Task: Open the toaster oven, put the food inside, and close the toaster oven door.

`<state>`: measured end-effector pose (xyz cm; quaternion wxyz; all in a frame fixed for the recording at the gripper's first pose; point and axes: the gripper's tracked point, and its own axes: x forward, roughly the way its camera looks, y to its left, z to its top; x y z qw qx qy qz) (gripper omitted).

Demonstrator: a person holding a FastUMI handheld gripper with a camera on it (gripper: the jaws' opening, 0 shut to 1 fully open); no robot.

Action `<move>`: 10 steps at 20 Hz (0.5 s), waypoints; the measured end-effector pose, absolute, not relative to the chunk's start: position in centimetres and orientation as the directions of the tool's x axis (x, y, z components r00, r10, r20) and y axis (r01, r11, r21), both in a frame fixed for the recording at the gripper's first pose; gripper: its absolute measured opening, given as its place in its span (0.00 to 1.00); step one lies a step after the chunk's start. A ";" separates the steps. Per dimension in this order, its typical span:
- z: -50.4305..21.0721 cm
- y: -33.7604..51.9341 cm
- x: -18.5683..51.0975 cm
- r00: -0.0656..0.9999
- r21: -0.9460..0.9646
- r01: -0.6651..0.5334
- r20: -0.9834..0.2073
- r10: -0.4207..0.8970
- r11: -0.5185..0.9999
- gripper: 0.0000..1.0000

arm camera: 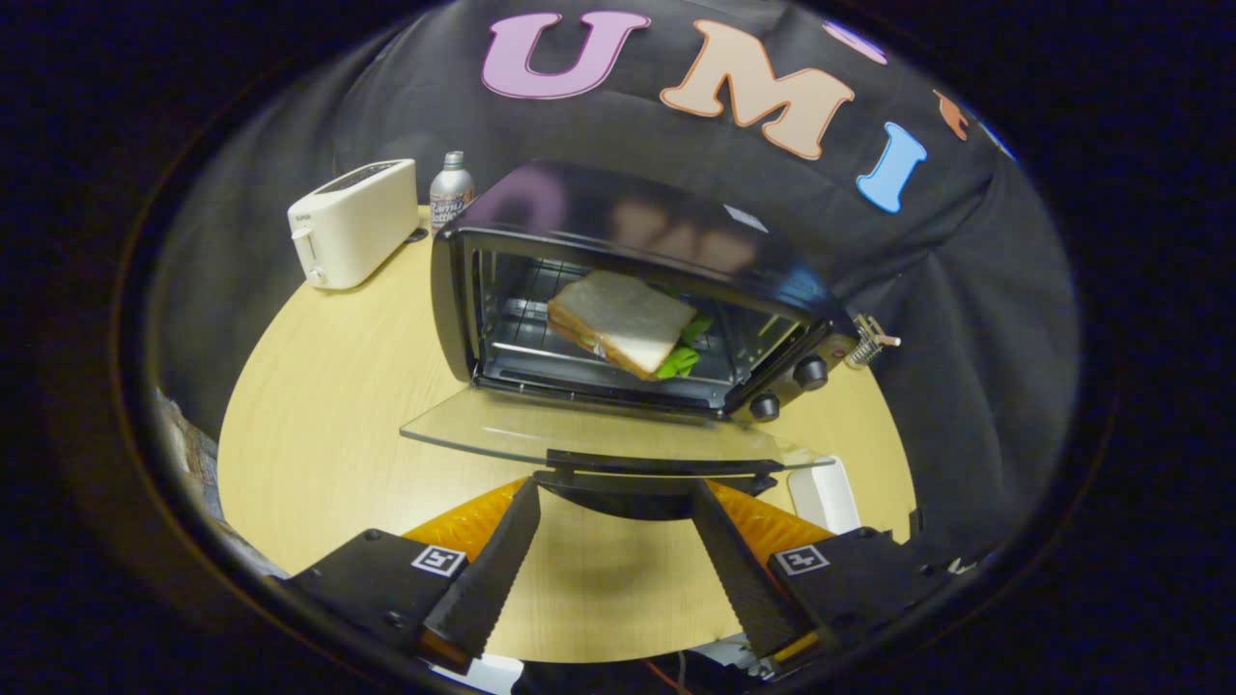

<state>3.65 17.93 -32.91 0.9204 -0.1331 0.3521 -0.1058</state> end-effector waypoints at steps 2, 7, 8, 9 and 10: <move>-32.3 17.6 4.4 0.732 -0.358 0.108 -0.603 -0.318 0.928 1.00; -30.6 17.6 6.1 0.766 -0.369 0.114 -0.558 -0.318 0.922 1.00; -30.1 17.5 6.6 0.779 -0.366 0.116 -0.543 -0.313 0.923 1.00; -29.6 17.5 7.2 0.793 -0.360 0.119 -0.527 -0.307 0.925 1.00; -29.3 17.5 7.7 0.802 -0.357 0.119 -0.515 -0.301 0.926 1.00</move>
